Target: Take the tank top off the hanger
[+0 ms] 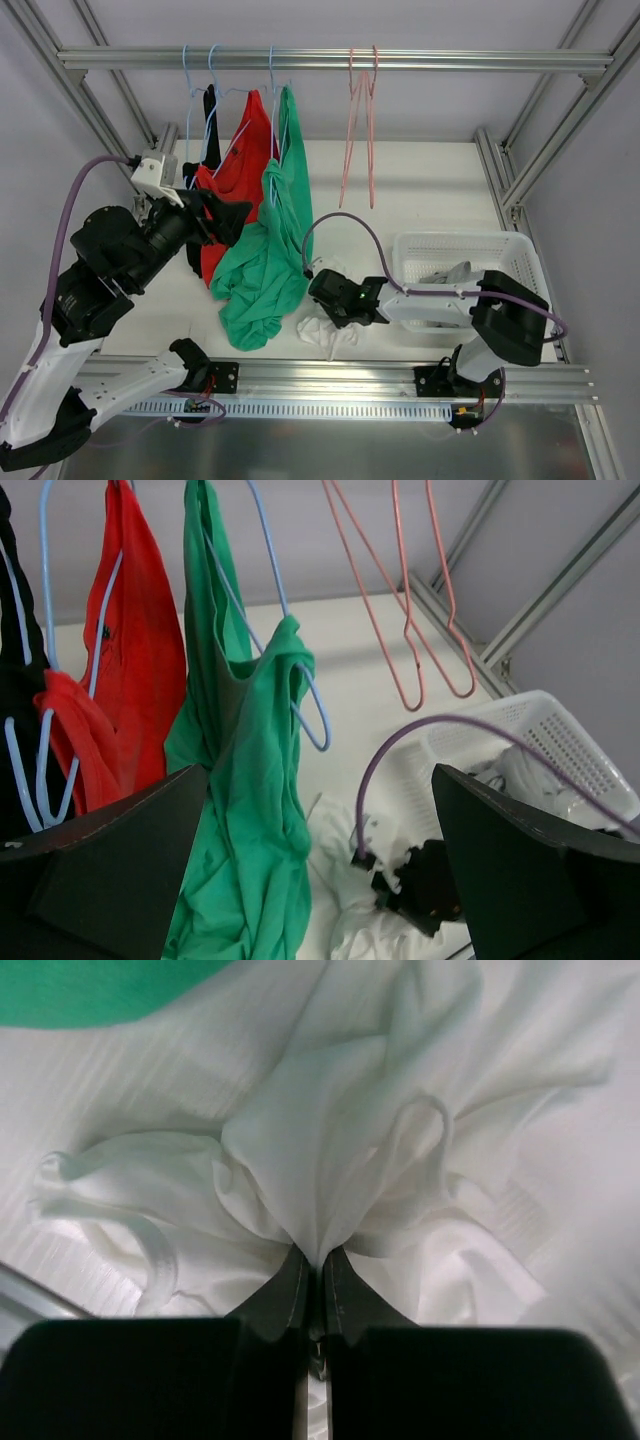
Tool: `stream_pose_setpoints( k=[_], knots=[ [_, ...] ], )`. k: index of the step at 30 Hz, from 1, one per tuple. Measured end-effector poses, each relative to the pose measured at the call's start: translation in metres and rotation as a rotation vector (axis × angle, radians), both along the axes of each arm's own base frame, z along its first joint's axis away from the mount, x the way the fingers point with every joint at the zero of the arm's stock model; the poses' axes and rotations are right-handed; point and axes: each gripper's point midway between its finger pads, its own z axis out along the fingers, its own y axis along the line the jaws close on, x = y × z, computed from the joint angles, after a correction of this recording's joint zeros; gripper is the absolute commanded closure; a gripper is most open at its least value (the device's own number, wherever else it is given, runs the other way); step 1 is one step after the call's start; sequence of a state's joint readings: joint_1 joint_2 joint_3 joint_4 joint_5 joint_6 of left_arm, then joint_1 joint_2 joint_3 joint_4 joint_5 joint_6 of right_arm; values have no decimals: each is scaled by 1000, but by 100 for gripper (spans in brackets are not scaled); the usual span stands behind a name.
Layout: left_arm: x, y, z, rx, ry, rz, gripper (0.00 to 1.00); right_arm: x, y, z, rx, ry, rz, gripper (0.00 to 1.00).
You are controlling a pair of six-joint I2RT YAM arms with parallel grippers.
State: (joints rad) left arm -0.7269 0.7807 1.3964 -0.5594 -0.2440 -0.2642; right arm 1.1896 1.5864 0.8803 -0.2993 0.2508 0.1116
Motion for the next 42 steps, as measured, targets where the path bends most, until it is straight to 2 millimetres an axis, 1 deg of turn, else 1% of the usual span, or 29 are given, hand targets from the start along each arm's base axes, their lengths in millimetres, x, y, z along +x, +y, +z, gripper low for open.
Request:
stream_pose_setpoints(
  k=[2, 4, 7, 8, 9, 10, 11, 13, 15, 16, 18, 19, 20, 22, 23, 25, 28, 30, 31, 32, 33, 34, 35, 36, 37, 38, 40, 42],
  knots=[
    [-2, 2, -11, 20, 17, 0, 1, 0, -3, 15, 25, -18, -4, 99],
    [-4, 3, -24, 41, 37, -4, 1, 2, -7, 40, 71, -55, -12, 100],
    [-8, 6, -40, 64, 58, -9, 1, 9, -21, 88, 148, -122, -40, 100],
    [-10, 7, -43, 70, 63, -9, 1, 16, -28, 112, 191, -160, -69, 100],
    [-12, 10, -46, 73, 65, -9, 1, 22, -35, 127, 220, -186, -96, 100],
    [-15, 12, -47, 74, 64, -10, 1, 31, -49, 148, 252, -223, -143, 100],
    [-17, 14, -47, 72, 61, -10, 1, 37, -61, 163, 276, -253, -179, 100],
    [-21, 18, -45, 63, 50, -10, 1, 51, -97, 193, 316, -322, -290, 100],
    [-24, 20, -42, 56, 41, -10, 1, 61, -137, 212, 320, -384, -400, 100],
    [-25, 21, -42, 53, 38, -9, 1, 63, -156, 217, 312, -406, -452, 100],
    [-25, 21, -41, 53, 38, -9, 1, 65, -186, 220, 285, -433, -538, 100],
    [-24, 21, -40, 54, 38, -6, 1, 65, -199, 217, 260, -433, -575, 100],
    [-23, 22, -39, 54, 38, -1, 1, 70, -215, 213, 235, -433, -643, 100],
    [-20, 21, -34, 57, 41, 10, 1, 74, -232, 197, 189, -403, -716, 100],
    [-18, 21, -31, 58, 41, 17, 1, 75, -240, 182, 161, -374, -750, 100],
    [-10, 18, -22, 62, 43, 34, 1, 74, -251, 145, 101, -285, -805, 98],
    [4, 11, -11, 76, 55, 60, 1, 68, -256, 91, 44, -142, -854, 91],
    [13, 6, -3, 85, 62, 73, 1, 61, -259, 62, 12, -52, -879, 90],
    [18, 3, 2, 87, 63, 78, 1, 59, -259, 53, 6, -21, -889, 86],
    [23, 0, 6, 88, 63, 81, 1, 58, -259, 48, 6, 0, -897, 74],
    [27, -4, 10, 94, 67, 84, 1, 59, -258, 44, 15, 13, -908, 34],
    [32, -7, 13, 101, 70, 88, 1, 61, -258, 44, 26, 16, -921, 20],
    [36, -9, 16, 105, 69, 93, 1, 63, -257, 45, 39, 8, -923, 11],
    [40, -11, 18, 112, 70, 97, 1, 65, -257, 48, 48, -4, -921, 4],
    [45, -14, 21, 120, 69, 102, 1, 66, -257, 53, 65, -24, -923, 1],
    [50, -17, 24, 129, 67, 106, 1, 66, -258, 62, 86, -55, -925, 0],
    [62, -23, 26, 151, 70, 121, 1, 66, -260, 87, 132, -123, -927, 1],
    [75, -31, 24, 184, 79, 128, 1, 70, -262, 128, 209, -233, -920, 1]
  ],
)
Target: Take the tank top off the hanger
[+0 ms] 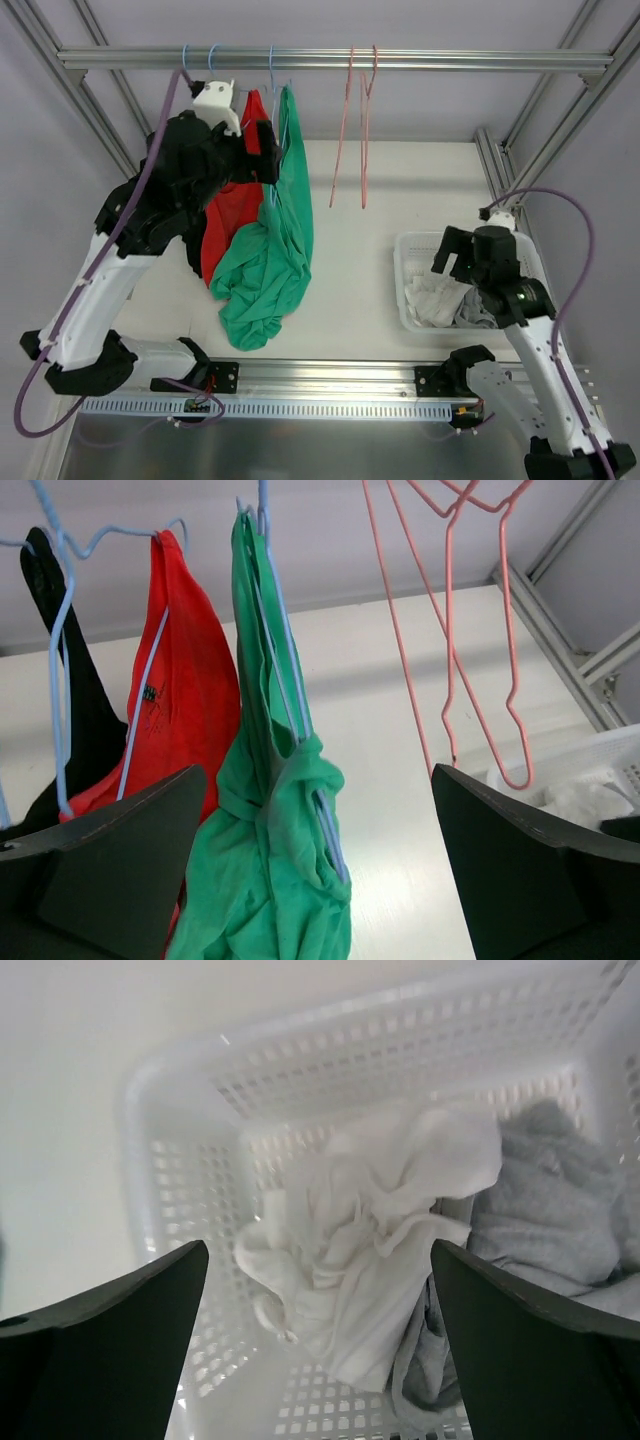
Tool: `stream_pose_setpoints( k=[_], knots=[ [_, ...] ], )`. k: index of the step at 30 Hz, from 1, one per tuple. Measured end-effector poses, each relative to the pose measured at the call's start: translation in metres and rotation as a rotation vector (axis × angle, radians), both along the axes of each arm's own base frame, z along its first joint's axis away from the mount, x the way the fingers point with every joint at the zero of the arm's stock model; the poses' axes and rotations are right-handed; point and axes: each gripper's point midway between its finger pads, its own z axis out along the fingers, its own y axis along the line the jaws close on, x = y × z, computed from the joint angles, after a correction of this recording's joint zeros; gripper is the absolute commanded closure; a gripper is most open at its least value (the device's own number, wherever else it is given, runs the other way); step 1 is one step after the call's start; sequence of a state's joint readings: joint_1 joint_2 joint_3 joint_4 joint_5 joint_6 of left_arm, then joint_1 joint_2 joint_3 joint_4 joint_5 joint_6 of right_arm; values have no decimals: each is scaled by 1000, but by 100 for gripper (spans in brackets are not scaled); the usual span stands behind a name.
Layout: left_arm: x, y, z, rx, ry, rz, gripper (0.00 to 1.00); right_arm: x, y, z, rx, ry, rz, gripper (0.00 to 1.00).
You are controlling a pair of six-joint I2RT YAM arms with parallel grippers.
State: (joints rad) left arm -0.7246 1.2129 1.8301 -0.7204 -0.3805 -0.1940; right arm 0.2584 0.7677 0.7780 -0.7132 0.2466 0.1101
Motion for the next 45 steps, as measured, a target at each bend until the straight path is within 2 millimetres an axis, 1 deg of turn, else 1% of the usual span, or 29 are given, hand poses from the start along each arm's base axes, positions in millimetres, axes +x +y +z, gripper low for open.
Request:
stream_pose_setpoints(
  k=[2, 3, 4, 6, 7, 9, 10, 11, 12, 13, 16, 17, 20, 25, 30, 33, 35, 38, 41, 45],
  knots=[
    [15, -8, -2, 30, 10, 9, 2, 2, 0, 44, 26, -141, 11, 1],
    [25, -13, -5, 47, 18, 12, 6, 1, 0, 64, 41, -204, 19, 1],
    [35, -17, -6, 58, 25, 18, 9, -2, 2, 80, 60, -258, 31, 0],
    [59, -21, -14, 80, 50, 35, 14, -10, 7, 99, 95, -328, 68, 1],
    [72, -21, -18, 88, 61, 50, 16, -14, 11, 103, 115, -345, 96, 1],
    [96, -19, -33, 116, 95, 79, 18, -20, 23, 105, 155, -344, 158, 0],
    [105, -19, -40, 126, 111, 90, 23, -23, 30, 104, 177, -338, 193, 0],
    [114, -19, -50, 139, 131, 97, 25, -25, 35, 104, 194, -332, 219, 1],
    [118, -19, -56, 148, 147, 101, 30, -27, 40, 103, 211, -326, 244, 0],
    [124, -20, -64, 157, 165, 100, 48, -29, 44, 102, 225, -321, 266, 1],
    [132, -26, -80, 164, 207, 84, 81, -35, 51, 100, 252, -314, 310, 1],
    [133, -27, -83, 166, 214, 80, 99, -37, 53, 100, 257, -314, 320, 1],
    [133, -29, -82, 156, 219, 62, 100, -38, 56, 100, 265, -312, 336, 0],
    [125, -34, -64, 112, 201, 31, 100, -39, 59, 97, 276, -305, 357, 1],
    [118, -38, -26, 32, 134, -3, 100, -36, 64, 91, 288, -293, 374, 0],
    [109, -37, -8, -9, 100, -17, 100, -36, 65, 91, 290, -295, 377, 1],
    [103, -36, -6, -24, 103, -23, 100, -35, 66, 93, 293, -304, 382, 1],
    [96, -37, -9, -44, 110, -35, 100, -35, 67, 94, 298, -309, 390, 1],
    [86, -34, -12, -62, 109, -42, 100, -36, 71, 96, 306, -312, 419, 1],
    [54, -28, -16, -86, 95, -71, 100, -42, 92, 101, 371, -330, 542, 0]
  ],
)
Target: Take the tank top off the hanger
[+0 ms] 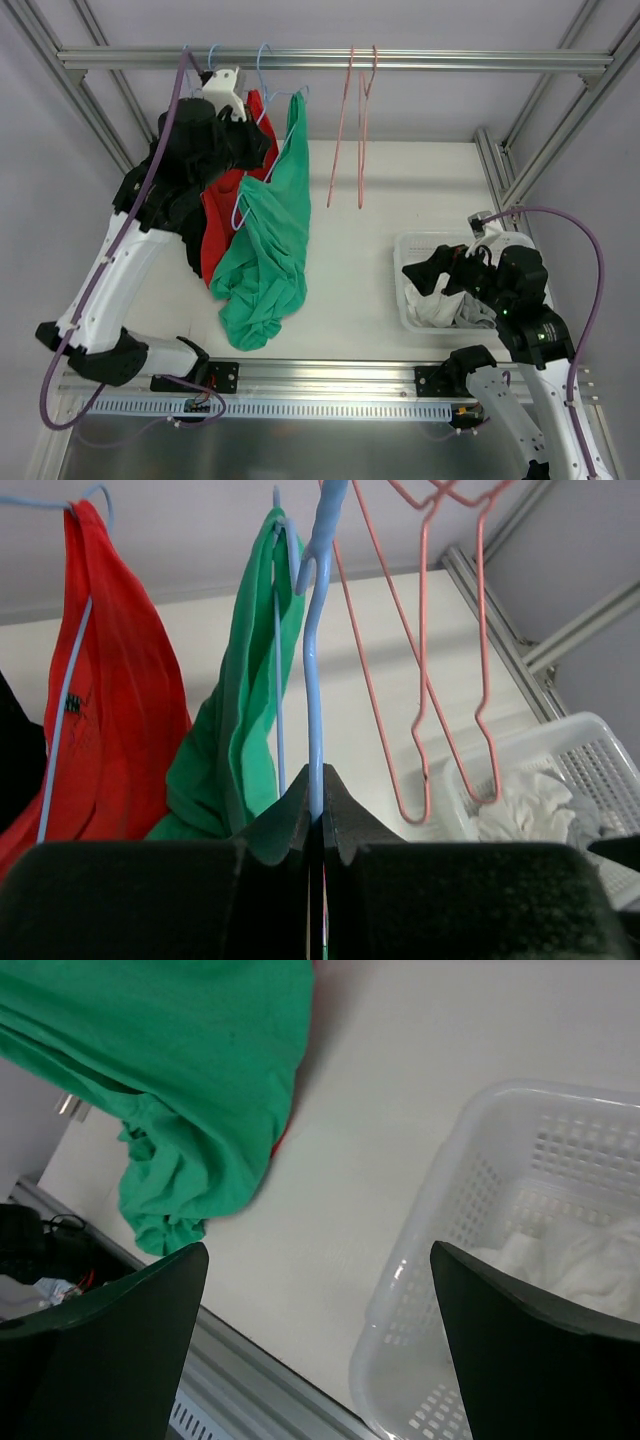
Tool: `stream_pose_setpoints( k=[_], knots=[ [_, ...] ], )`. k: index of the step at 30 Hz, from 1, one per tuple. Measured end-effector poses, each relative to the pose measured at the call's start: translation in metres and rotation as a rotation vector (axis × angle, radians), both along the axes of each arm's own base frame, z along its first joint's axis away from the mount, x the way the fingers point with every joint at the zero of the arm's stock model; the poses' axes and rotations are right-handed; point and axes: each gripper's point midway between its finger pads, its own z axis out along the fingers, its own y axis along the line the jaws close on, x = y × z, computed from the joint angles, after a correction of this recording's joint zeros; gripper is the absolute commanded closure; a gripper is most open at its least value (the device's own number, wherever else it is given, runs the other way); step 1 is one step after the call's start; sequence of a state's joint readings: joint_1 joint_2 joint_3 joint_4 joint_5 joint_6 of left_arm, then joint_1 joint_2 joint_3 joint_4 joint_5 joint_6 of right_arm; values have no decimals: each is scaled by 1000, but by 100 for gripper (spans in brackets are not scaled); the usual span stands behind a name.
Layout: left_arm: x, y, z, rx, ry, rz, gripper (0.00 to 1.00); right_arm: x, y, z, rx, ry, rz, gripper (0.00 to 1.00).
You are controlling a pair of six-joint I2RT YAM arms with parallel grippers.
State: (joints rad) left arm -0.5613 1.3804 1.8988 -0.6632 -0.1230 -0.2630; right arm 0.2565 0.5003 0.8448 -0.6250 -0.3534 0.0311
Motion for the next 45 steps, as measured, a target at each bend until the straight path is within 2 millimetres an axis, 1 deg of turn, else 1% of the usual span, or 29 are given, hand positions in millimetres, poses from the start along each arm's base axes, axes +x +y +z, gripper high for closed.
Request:
stream_pose_setpoints(
  k=[4, 7, 10, 11, 14, 16, 18, 20, 23, 24, 25, 27, 29, 33, 35, 37, 41, 42, 43, 45],
  knots=[
    [-39, 16, -3, -42, -38, -26, 100, -5, 20, 1, 60, -26, 124, 0],
    [-64, 28, -6, -75, -74, -46, 100, -8, 29, 2, 91, -33, 178, 1],
    [-87, 32, -21, -110, -78, -85, 100, -8, 37, 2, 127, -41, 218, 1],
    [-95, 33, -30, -118, -70, -103, 100, -8, 39, 1, 141, -40, 229, 0],
    [-118, 34, -69, -124, -22, -159, 100, -8, 48, -2, 191, -34, 262, 0],
    [-135, 36, -100, -115, 21, -199, 100, -9, 56, -6, 214, -32, 286, 1],
    [-157, 36, -130, -115, 65, -261, 100, -12, 64, -10, 233, -38, 318, 2],
    [-178, 34, -149, -131, 93, -329, 100, -18, 74, -18, 246, -48, 353, 4],
    [-208, 26, -175, -168, 146, -455, 100, -26, 91, -31, 258, -70, 404, 8],
    [-216, 22, -183, -177, 170, -497, 100, -29, 97, -38, 254, -67, 419, 9],
    [-224, 19, -190, -187, 194, -534, 100, -31, 104, -44, 251, -66, 430, 14],
    [-235, 15, -202, -201, 245, -587, 100, -31, 116, -55, 231, -56, 434, 15],
    [-245, 12, -208, -218, 282, -625, 100, -29, 131, -63, 198, -66, 429, 19],
    [-255, 8, -203, -246, 293, -679, 100, -22, 153, -79, 121, -89, 407, 26],
    [-257, 7, -202, -255, 306, -690, 100, -15, 163, -87, 76, -88, 393, 29],
    [-257, 5, -203, -259, 323, -699, 100, -7, 173, -94, 32, -87, 377, 30],
    [-256, 3, -205, -261, 352, -696, 100, 6, 188, -98, -2, -111, 349, 32],
    [-256, 3, -205, -263, 355, -696, 100, 9, 190, -99, -9, -116, 343, 35],
    [-256, 3, -205, -266, 358, -695, 100, 12, 192, -99, -17, -122, 334, 41],
    [-257, 2, -205, -273, 364, -697, 100, 19, 195, -98, -26, -137, 317, 47]
  ],
)
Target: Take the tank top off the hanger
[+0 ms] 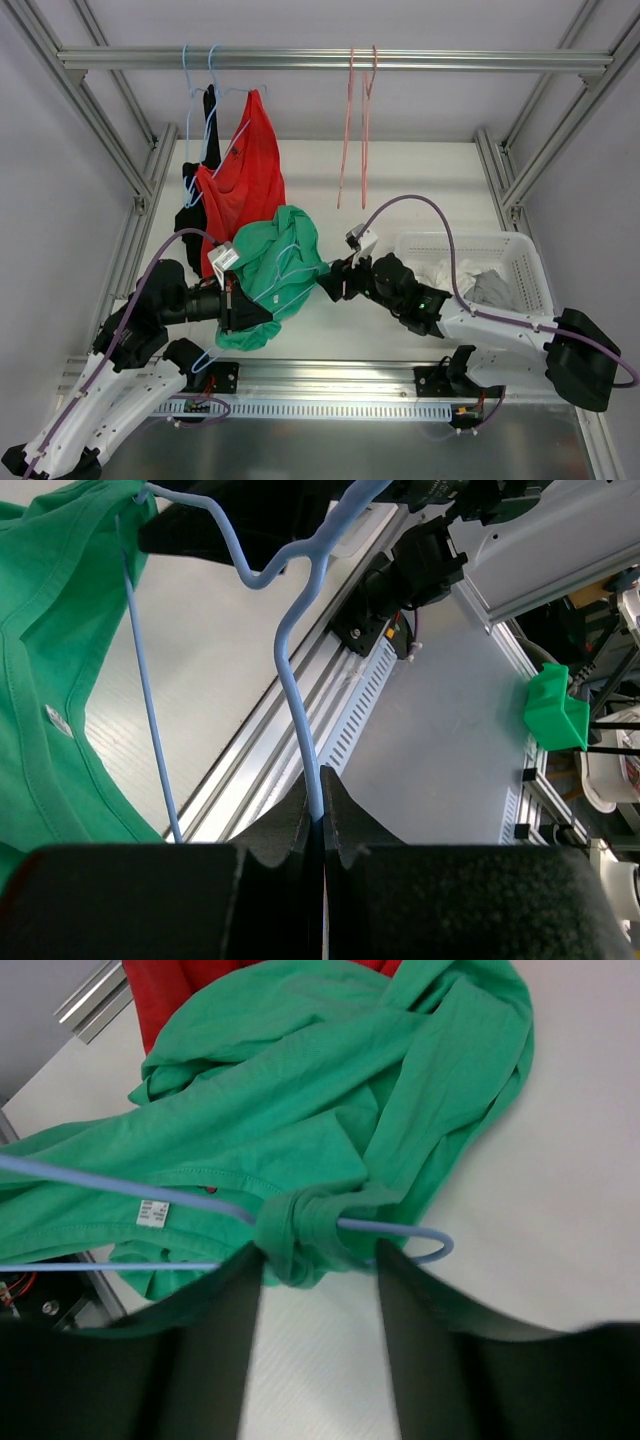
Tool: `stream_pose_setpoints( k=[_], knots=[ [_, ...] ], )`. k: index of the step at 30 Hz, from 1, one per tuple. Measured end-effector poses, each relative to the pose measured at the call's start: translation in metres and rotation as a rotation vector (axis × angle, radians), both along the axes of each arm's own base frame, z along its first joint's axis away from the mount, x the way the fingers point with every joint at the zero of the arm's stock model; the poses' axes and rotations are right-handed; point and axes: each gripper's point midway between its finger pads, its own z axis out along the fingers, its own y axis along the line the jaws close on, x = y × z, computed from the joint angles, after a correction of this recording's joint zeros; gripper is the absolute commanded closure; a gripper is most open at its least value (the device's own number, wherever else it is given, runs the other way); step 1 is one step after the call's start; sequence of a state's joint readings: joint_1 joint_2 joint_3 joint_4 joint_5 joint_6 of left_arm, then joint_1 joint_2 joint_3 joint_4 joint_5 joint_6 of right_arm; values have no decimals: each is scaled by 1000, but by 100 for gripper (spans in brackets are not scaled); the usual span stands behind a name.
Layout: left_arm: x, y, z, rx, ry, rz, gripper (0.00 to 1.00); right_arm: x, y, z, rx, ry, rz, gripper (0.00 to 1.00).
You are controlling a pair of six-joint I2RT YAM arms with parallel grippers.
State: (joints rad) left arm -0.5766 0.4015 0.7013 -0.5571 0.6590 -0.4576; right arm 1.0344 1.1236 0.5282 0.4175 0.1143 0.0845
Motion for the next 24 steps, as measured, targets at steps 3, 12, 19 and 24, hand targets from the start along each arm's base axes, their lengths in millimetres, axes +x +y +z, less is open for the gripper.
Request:
stream_pose_setpoints(
  k=[3, 12, 19, 24],
  knots=[
    [-3, -1, 1, -8, 5, -13, 100, 9, 5, 2, -6, -22, -22, 80],
    [-6, 0, 6, -25, -13, -18, 100, 27, -7, 17, 7, -74, -136, 100],
    [-5, -3, 8, -32, -13, -35, 100, 63, -76, 56, 37, -134, -377, 100],
    [2, -12, 31, -84, -32, -48, 100, 92, -119, 52, -58, -64, -476, 100]
  ],
)
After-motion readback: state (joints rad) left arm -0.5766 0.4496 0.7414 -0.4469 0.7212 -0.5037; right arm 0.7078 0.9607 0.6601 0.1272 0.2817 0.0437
